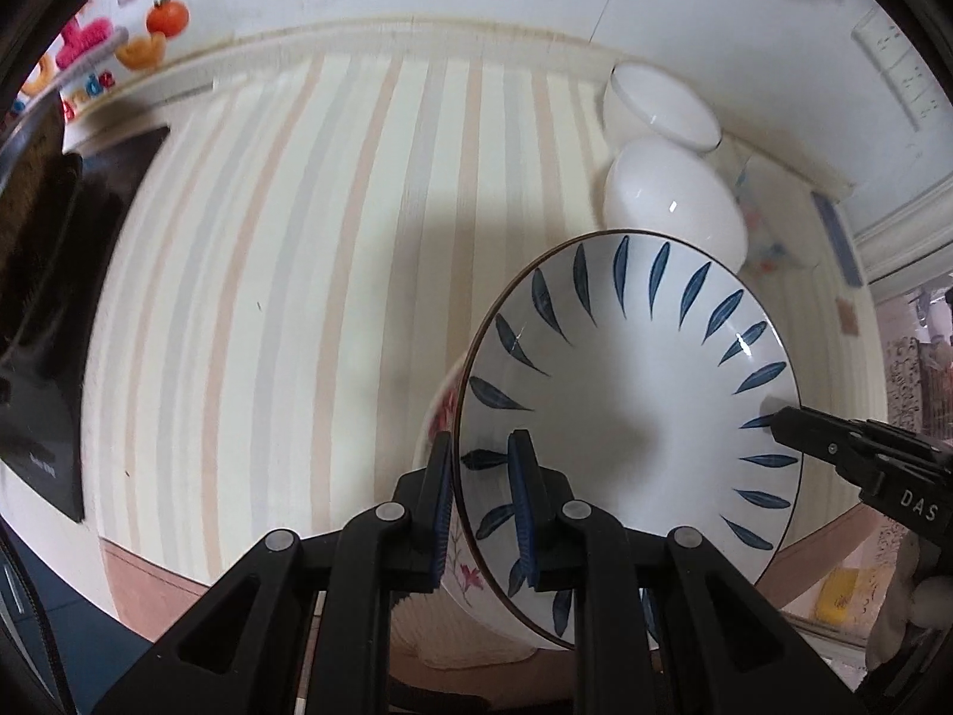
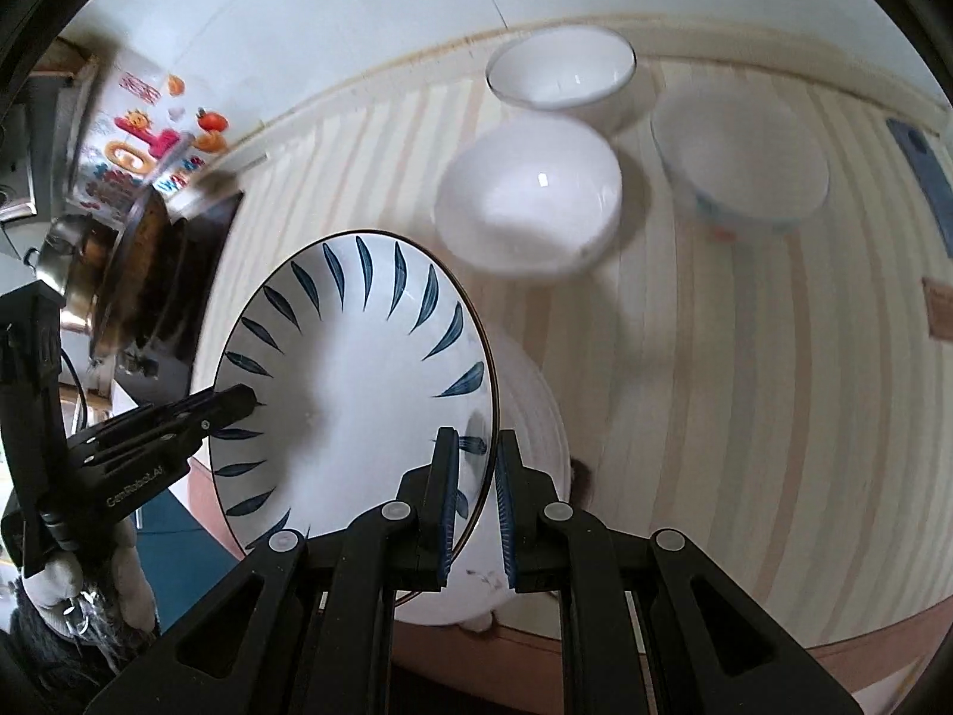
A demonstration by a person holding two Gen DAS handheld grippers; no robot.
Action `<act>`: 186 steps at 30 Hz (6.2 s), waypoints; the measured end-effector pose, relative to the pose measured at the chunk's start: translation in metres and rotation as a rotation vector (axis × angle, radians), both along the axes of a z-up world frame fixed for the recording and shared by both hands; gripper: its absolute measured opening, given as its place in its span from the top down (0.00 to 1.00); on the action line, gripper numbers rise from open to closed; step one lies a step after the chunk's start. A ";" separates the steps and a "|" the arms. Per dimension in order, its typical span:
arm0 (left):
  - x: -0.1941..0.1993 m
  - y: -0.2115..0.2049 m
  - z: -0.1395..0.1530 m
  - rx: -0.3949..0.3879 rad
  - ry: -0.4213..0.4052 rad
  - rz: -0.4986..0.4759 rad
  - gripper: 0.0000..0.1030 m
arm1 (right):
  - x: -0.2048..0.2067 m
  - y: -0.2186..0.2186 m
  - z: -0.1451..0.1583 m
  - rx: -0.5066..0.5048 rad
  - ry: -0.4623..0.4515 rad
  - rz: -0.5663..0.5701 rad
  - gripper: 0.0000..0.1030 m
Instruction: Organize plates and bowls
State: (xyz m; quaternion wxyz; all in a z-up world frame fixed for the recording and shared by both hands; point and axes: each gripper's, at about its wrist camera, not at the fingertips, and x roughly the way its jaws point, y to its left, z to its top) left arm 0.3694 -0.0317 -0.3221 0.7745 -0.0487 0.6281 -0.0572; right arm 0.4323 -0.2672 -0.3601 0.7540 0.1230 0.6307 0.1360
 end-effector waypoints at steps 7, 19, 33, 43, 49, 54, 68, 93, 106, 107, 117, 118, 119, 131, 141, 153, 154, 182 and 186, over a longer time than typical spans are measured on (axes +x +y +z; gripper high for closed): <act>-0.004 -0.010 -0.021 0.038 0.043 -0.001 0.85 | -0.011 -0.003 -0.033 0.005 0.046 -0.002 0.87; -0.007 -0.015 -0.037 0.080 0.053 0.036 0.85 | -0.016 -0.001 -0.056 0.021 0.078 0.039 0.87; -0.011 -0.011 -0.037 0.053 0.075 0.061 0.83 | -0.015 -0.002 -0.051 0.030 0.103 -0.034 0.84; -0.037 -0.002 0.027 0.032 -0.010 0.025 0.83 | -0.039 0.010 0.004 -0.019 0.039 -0.071 0.77; -0.073 0.002 0.093 -0.019 -0.095 -0.011 0.83 | -0.083 0.030 0.076 -0.016 -0.064 -0.078 0.64; -0.102 0.001 0.140 -0.016 -0.169 -0.057 0.75 | -0.126 0.046 0.131 -0.028 -0.148 -0.079 0.37; -0.157 0.000 0.192 -0.037 -0.249 -0.100 0.71 | -0.198 0.062 0.206 -0.117 -0.240 -0.071 0.32; 0.086 -0.063 0.054 -0.046 -0.065 0.131 0.71 | 0.058 -0.068 0.019 0.109 0.041 -0.155 0.31; 0.175 -0.107 -0.036 0.014 0.047 0.026 0.83 | 0.147 -0.057 -0.069 0.148 0.092 -0.186 0.75; 0.175 -0.107 -0.036 0.022 0.039 0.024 0.83 | 0.147 -0.056 -0.070 0.138 0.087 -0.185 0.76; 0.143 -0.110 -0.008 -0.010 -0.007 0.029 0.83 | 0.133 -0.054 -0.050 0.113 0.059 -0.146 0.81; 0.140 -0.111 -0.004 -0.014 -0.009 0.028 0.83 | 0.130 -0.054 -0.046 0.117 0.055 -0.142 0.81; 0.134 -0.112 0.000 -0.021 -0.009 0.026 0.83 | 0.127 -0.056 -0.040 0.122 0.051 -0.136 0.81; 0.074 -0.189 0.026 -0.073 -0.030 -0.083 0.83 | 0.043 -0.119 -0.002 0.118 0.057 -0.152 0.81; 0.054 -0.243 -0.017 -0.042 0.028 -0.179 0.83 | -0.002 -0.176 -0.037 0.080 0.124 -0.208 0.81; 0.041 -0.272 -0.037 0.023 0.052 -0.254 0.83 | -0.022 -0.200 -0.065 0.081 0.174 -0.245 0.81; 0.041 -0.272 -0.037 0.019 0.060 -0.254 0.83 | -0.023 -0.200 -0.065 0.080 0.174 -0.244 0.80; 0.198 -0.228 -0.038 -0.060 0.050 -0.068 0.78 | 0.143 -0.208 -0.046 0.190 0.046 -0.366 0.46; 0.201 -0.231 -0.043 -0.051 0.048 -0.084 0.91 | 0.155 -0.197 -0.058 0.143 0.043 -0.342 0.81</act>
